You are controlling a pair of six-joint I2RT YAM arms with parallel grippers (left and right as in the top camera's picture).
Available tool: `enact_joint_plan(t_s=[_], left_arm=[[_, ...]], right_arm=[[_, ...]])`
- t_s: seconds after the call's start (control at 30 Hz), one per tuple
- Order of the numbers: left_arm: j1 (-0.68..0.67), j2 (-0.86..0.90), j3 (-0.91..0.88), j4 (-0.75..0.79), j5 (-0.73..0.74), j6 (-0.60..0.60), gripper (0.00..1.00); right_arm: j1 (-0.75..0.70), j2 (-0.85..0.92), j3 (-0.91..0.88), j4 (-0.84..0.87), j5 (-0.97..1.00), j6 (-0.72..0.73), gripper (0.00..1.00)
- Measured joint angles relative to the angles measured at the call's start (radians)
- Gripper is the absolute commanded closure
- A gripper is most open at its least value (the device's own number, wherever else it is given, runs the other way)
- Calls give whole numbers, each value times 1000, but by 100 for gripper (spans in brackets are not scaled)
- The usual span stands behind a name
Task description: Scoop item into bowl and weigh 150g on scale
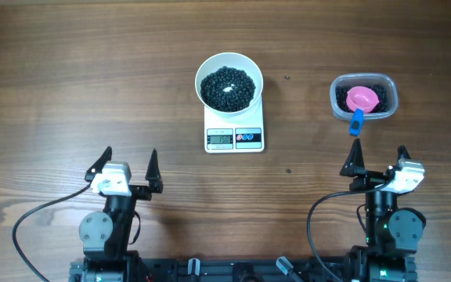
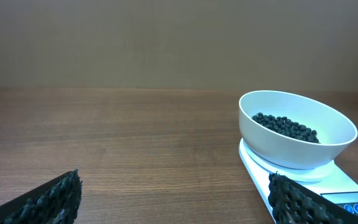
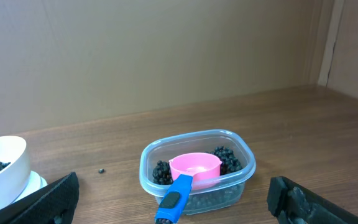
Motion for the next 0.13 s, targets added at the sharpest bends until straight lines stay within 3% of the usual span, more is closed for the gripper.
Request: enact_joint_plan(t_s=[0.13], left_arm=[[0,0,0,0,0,0,0]], right_arm=[[0,0,0,0,0,0,0]])
